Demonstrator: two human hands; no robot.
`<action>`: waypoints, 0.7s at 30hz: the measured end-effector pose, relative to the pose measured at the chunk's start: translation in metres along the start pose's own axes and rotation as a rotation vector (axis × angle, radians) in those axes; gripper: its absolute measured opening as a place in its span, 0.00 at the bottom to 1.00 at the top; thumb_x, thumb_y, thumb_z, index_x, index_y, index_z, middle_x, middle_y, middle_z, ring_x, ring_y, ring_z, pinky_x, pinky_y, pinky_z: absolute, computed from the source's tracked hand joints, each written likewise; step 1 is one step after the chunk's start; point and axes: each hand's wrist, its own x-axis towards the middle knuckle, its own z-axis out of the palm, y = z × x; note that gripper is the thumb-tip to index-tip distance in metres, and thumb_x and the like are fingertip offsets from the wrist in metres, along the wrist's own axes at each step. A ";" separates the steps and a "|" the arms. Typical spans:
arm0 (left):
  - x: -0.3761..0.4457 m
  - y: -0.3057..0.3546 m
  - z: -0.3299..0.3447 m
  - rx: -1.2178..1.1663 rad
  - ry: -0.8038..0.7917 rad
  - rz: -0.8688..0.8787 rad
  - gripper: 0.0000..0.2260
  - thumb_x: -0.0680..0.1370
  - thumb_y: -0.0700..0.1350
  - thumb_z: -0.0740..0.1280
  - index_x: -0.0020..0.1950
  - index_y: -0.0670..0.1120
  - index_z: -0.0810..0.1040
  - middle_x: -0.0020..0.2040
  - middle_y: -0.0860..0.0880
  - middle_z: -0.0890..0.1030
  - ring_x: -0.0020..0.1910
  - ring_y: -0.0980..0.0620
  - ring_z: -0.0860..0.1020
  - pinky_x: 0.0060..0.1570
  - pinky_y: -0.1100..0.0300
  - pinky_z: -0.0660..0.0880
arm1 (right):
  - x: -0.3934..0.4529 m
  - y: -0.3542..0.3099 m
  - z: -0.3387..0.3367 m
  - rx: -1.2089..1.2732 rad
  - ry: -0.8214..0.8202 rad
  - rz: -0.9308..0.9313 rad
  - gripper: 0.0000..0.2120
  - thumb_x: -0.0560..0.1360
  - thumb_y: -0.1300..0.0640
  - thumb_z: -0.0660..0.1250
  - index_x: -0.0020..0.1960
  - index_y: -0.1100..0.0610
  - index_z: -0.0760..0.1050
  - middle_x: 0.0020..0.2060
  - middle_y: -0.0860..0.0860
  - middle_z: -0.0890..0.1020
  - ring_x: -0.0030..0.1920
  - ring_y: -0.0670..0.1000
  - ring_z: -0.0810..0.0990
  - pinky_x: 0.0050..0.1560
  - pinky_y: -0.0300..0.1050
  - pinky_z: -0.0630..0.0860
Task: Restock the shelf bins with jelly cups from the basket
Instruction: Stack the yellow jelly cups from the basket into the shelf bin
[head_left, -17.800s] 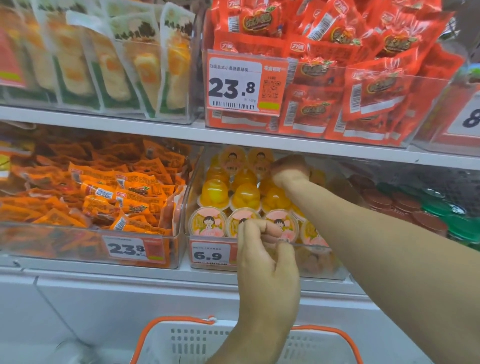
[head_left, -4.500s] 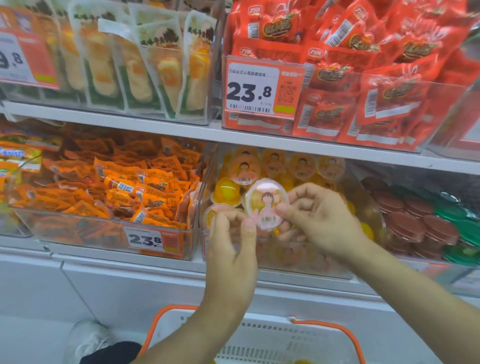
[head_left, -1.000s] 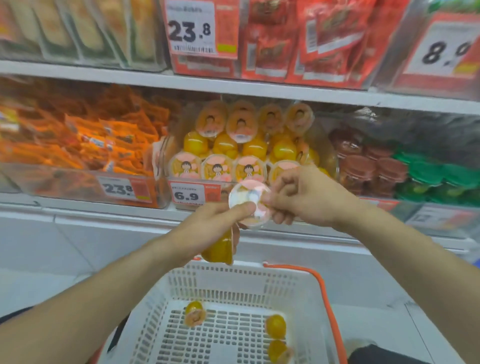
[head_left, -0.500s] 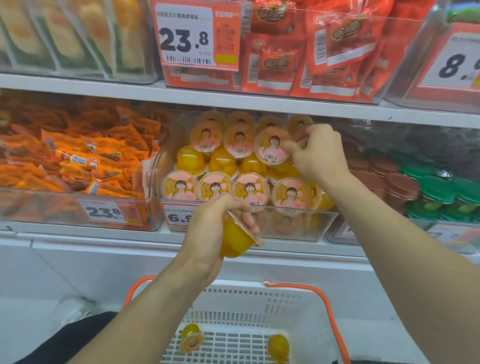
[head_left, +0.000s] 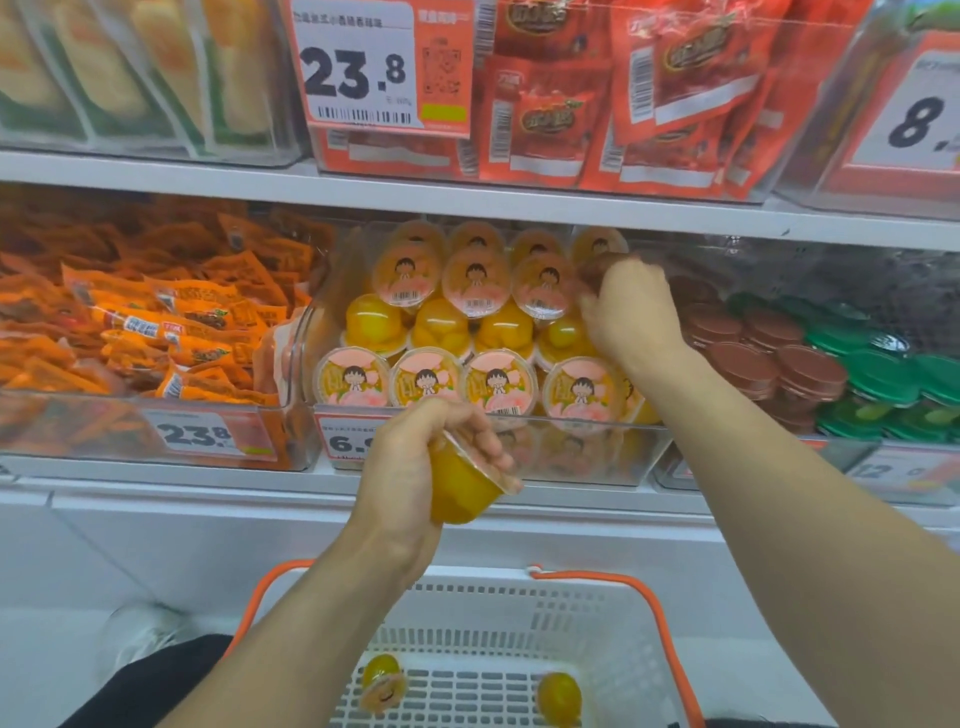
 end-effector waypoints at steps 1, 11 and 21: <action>0.001 0.002 0.000 -0.015 0.001 0.017 0.08 0.66 0.44 0.66 0.37 0.39 0.77 0.32 0.39 0.75 0.36 0.41 0.76 0.39 0.46 0.80 | 0.001 0.001 0.000 0.016 0.005 -0.003 0.12 0.77 0.53 0.68 0.54 0.59 0.83 0.50 0.61 0.85 0.51 0.64 0.82 0.53 0.54 0.80; 0.002 0.011 0.000 -0.098 0.035 0.090 0.08 0.66 0.42 0.62 0.40 0.38 0.74 0.33 0.40 0.75 0.35 0.41 0.77 0.36 0.47 0.81 | 0.003 0.000 -0.006 0.042 0.071 -0.023 0.08 0.76 0.56 0.67 0.42 0.59 0.80 0.40 0.60 0.83 0.43 0.64 0.81 0.49 0.56 0.80; 0.007 0.020 -0.004 -0.249 -0.088 0.225 0.17 0.56 0.43 0.65 0.42 0.40 0.71 0.38 0.42 0.77 0.36 0.44 0.79 0.37 0.51 0.80 | -0.044 -0.057 -0.071 0.387 -0.780 -0.179 0.17 0.77 0.42 0.67 0.49 0.58 0.79 0.37 0.53 0.86 0.32 0.47 0.83 0.34 0.39 0.77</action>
